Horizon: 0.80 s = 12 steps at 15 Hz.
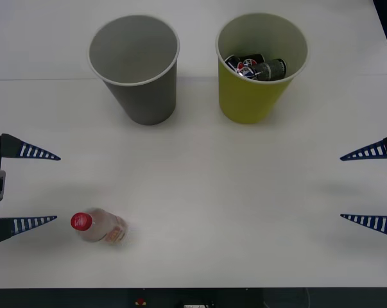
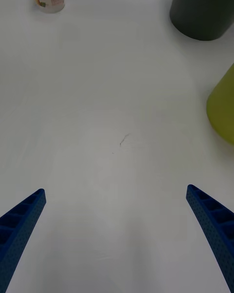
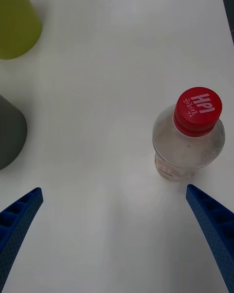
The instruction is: Put the can into the green bin and the plastic bottle into the gray bin
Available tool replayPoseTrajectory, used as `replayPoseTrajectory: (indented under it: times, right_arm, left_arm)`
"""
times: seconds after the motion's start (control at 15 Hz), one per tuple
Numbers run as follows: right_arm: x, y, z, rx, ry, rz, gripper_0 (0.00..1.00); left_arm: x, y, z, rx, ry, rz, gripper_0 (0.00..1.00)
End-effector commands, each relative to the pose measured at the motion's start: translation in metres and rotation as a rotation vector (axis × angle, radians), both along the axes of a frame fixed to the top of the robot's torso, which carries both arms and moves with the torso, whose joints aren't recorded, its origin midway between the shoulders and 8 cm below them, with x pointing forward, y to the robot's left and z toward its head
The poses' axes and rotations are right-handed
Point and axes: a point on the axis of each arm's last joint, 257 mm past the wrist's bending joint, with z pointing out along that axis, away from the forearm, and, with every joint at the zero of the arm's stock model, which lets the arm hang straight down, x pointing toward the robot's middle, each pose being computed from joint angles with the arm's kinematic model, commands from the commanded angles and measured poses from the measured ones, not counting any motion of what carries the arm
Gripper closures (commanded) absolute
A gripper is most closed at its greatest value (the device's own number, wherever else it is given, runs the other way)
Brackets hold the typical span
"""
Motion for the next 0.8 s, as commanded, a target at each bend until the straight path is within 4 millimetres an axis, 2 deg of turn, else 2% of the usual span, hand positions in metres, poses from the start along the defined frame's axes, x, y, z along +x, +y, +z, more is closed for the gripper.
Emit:
replayPoseTrajectory:
  times: [0.07, 0.2, 0.53, 0.8]
  right_arm:
    - [0.000, 0.000, 0.000, 0.000, 0.000, 0.000, 0.00]
    - [0.000, 0.000, 0.000, 0.000, 0.000, 0.000, 0.00]
    - [0.000, 0.000, 0.000, 0.000, 0.000, 0.000, 0.00]
    - [0.000, 0.000, 0.000, 0.000, 0.000, 0.000, 0.00]
  left_arm:
    - [0.000, 0.000, 0.000, 0.000, 0.000, 0.000, 0.00]
    - [0.004, -0.004, 0.002, -0.048, -0.015, 0.022, 0.00]
    - [0.008, 0.003, 0.006, -0.029, -0.050, 0.012, 0.00]
    - [0.008, 0.025, 0.002, -0.013, -0.060, -0.028, 0.00]
